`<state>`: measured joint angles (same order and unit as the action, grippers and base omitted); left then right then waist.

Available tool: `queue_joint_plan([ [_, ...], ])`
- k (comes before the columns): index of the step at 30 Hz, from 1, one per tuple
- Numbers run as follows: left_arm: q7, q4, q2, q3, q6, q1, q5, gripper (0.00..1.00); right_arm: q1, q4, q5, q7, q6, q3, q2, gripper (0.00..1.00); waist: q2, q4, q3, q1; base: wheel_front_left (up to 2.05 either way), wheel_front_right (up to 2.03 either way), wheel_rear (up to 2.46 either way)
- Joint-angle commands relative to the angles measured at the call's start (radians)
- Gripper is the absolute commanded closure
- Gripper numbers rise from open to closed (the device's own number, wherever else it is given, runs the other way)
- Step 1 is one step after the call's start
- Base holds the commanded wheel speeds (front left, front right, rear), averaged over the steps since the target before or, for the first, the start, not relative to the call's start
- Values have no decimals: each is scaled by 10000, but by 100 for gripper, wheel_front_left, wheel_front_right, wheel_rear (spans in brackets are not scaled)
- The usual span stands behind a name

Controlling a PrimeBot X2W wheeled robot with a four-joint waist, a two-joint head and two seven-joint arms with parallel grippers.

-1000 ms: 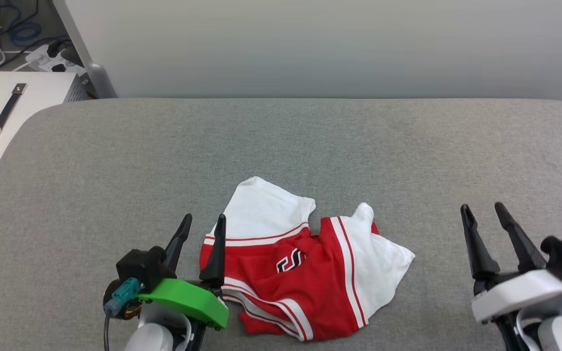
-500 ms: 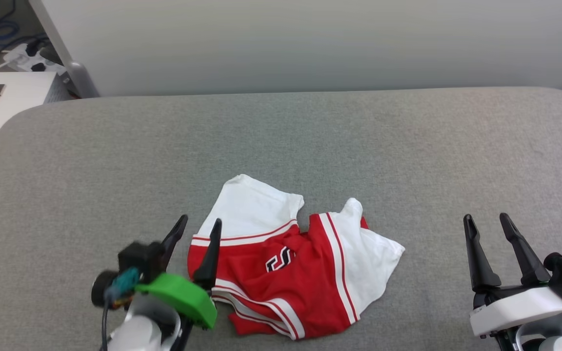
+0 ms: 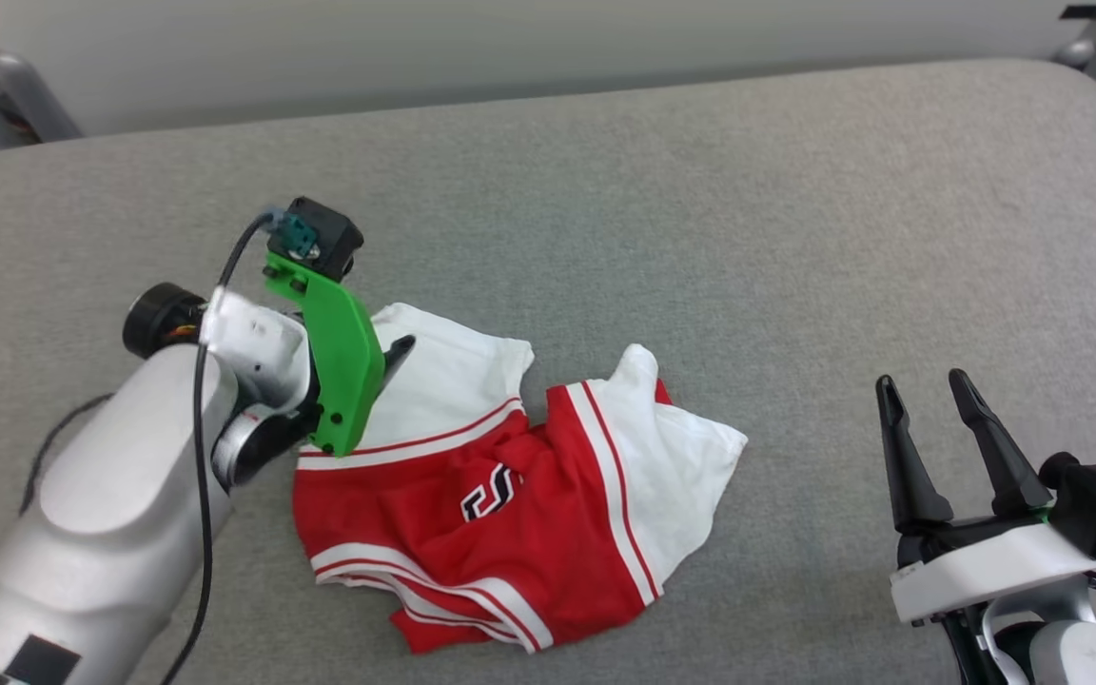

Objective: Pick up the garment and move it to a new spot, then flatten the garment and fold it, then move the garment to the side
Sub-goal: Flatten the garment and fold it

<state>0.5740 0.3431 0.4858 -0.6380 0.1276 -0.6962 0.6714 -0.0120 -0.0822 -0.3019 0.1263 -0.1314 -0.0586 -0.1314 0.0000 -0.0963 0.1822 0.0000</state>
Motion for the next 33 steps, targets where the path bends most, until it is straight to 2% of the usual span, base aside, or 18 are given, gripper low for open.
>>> queue_joint_plan([
  [1, 405, 163, 187, -310, 31, -340, 144, 0, -186, 8, 20, 31, 7, -70, 61, 0, 0, -525, 544, 0, 0, 0, 0],
  [3, 841, 364, 424, -693, 31, -766, 322, 0, -276, 61, 9, 62, 7, -160, 102, 0, 0, -686, 733, 0, 0, 0, 0],
  [8, 1072, 1214, 793, -1156, 31, -1518, 390, 0, -517, 205, 0, 220, 7, -380, 156, 0, 0, -1080, 1209, 0, 0, 0, 0],
  [20, 492, 2735, 1014, -1898, 31, -2160, 590, 0, -726, 536, 35, 488, 7, -635, 259, 0, 0, -1461, 1783, 0, 0, 0, 0],
  [21, 424, 2834, 1002, -1914, 31, -2182, 677, 100, -742, 557, 42, 500, 7, -647, 262, 0, 0, -1466, 1802, 0, 0, 0, 0],
  [27, 163, 3107, 914, -1892, 31, -2284, 1414, 100, -799, 623, 122, 485, 7, -685, 243, 0, 0, -1398, 1794, 0, 0, 0, 0],
  [28, -22, 3155, 915, -1816, 31, -2339, 1480, 100, -808, 636, 127, 477, 7, -673, 233, 0, 0, -1371, 1774, 0, 0, 0, 0],
  [29, -919, 3460, 847, -1385, -68, -2572, 1616, 100, -830, 680, 149, 431, 7, -640, 190, 0, 0, -1236, 1655, 0, 0, 0, 0],
  [33, -1791, 3945, 883, -1020, -258, -2722, 1652, 100, -813, 721, 181, 300, 7, -643, 149, 0, 0, -1031, 1430, 0, 0, 0, 0],
])
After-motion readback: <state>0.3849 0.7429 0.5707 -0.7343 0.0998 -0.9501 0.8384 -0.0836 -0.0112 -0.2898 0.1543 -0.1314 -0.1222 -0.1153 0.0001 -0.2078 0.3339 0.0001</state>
